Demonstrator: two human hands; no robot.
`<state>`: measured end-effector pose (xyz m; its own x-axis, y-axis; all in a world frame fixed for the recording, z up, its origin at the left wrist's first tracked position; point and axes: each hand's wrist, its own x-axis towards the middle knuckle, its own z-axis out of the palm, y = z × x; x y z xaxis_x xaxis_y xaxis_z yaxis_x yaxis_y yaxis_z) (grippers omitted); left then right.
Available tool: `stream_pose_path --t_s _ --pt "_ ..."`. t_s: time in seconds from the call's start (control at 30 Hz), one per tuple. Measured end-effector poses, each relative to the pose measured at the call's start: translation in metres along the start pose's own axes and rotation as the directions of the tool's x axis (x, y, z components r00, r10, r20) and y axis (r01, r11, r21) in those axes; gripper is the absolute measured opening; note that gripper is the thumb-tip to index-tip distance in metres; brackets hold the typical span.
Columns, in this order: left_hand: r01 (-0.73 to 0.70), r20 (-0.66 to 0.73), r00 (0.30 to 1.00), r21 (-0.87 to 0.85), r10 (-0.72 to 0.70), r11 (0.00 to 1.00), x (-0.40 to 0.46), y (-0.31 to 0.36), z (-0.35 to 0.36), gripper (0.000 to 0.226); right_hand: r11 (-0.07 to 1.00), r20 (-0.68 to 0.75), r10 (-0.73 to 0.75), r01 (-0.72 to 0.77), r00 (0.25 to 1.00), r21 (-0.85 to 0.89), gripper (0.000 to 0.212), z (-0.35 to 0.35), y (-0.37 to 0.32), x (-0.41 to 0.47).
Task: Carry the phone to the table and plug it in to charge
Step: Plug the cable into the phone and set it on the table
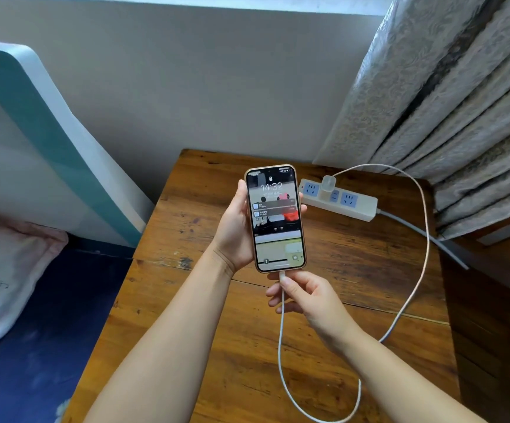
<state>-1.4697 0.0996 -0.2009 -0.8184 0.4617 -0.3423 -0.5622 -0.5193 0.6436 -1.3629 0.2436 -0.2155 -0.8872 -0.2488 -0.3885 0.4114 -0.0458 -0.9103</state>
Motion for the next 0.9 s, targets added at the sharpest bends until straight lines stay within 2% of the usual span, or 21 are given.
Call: stream_pose_path --t_s 0.37,0.9 --pt "-0.002 -0.049 0.999 -0.008 0.001 1.0 -0.0052 0.001 -0.0056 0.067 0.999 -0.001 0.016 -0.016 1.0 -0.04 0.021 0.0001 0.0034 -0.0007" --pt "-0.02 -0.044 0.999 -0.024 0.019 1.0 -0.0085 0.0022 -0.0106 0.065 0.998 0.009 -0.002 0.003 1.0 -0.066 0.018 0.0034 0.0057 0.0035"
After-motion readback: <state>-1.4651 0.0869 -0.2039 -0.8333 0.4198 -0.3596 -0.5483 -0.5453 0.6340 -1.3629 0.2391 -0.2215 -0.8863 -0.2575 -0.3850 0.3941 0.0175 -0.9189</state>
